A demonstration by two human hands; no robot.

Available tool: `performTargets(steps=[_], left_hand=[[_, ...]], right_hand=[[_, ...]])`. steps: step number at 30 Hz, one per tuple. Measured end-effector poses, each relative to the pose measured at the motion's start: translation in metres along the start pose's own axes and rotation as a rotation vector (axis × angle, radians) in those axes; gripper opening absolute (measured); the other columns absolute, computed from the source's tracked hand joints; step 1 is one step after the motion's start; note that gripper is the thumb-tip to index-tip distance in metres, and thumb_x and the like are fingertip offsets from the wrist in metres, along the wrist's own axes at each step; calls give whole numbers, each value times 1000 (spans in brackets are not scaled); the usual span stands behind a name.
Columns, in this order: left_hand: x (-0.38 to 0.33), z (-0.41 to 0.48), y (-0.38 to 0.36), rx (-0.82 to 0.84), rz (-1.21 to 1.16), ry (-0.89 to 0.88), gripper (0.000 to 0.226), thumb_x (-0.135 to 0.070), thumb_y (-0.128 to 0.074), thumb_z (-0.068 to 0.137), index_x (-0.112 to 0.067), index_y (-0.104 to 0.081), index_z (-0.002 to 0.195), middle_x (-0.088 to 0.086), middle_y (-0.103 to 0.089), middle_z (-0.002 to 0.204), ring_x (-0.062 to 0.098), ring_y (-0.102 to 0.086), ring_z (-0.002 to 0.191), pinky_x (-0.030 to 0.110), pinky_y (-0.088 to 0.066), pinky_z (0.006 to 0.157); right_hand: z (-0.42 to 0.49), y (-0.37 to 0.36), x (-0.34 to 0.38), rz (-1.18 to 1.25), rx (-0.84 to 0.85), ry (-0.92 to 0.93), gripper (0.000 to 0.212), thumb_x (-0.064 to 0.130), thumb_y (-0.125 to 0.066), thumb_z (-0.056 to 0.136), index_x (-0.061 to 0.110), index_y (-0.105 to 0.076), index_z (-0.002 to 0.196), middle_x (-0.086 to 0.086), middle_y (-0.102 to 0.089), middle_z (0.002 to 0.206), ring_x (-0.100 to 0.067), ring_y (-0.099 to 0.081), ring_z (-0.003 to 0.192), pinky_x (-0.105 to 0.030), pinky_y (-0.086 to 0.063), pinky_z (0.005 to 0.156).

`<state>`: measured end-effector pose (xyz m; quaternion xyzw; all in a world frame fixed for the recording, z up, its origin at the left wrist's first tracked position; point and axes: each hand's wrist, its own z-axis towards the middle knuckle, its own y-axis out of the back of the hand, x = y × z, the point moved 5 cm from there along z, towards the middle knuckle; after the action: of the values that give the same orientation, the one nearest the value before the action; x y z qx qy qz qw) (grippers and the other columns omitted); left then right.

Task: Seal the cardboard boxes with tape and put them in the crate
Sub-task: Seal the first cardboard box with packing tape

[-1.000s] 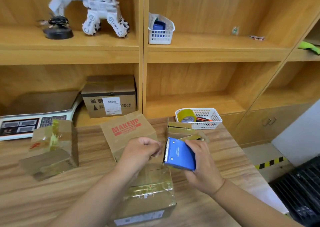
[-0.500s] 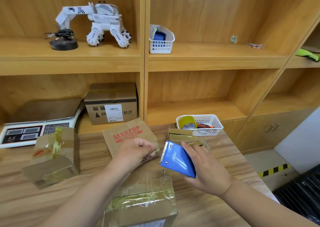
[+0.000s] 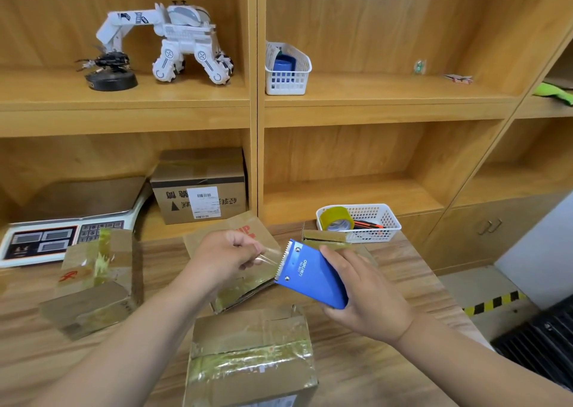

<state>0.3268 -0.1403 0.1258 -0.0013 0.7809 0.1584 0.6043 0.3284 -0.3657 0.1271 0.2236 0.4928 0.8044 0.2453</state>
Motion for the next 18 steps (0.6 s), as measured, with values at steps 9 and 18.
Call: performTargets(steps=[9,18], left_hand=[[-4,13,31,5,102,-17,13,-14,-68,85,-13,-76,76,8,-72,75,5,-58,58,19,-48,59],[-10,25,52,-71,241,-47,16,-12,-65,85,-3,-73,74,-8,-72,71,-3,-55,49,14,-45,53]], right_hand=[[-4,1,-7,-18,0,-16,93,32,-84,61,13,-35,137,-4,-59,107,-19,-58,86,-26,-50,66],[-9,-5,-20,-56,75,-70,88,43,-78,64,14,-38,137,-1,-59,112,-20,-61,92,-31,-54,72]])
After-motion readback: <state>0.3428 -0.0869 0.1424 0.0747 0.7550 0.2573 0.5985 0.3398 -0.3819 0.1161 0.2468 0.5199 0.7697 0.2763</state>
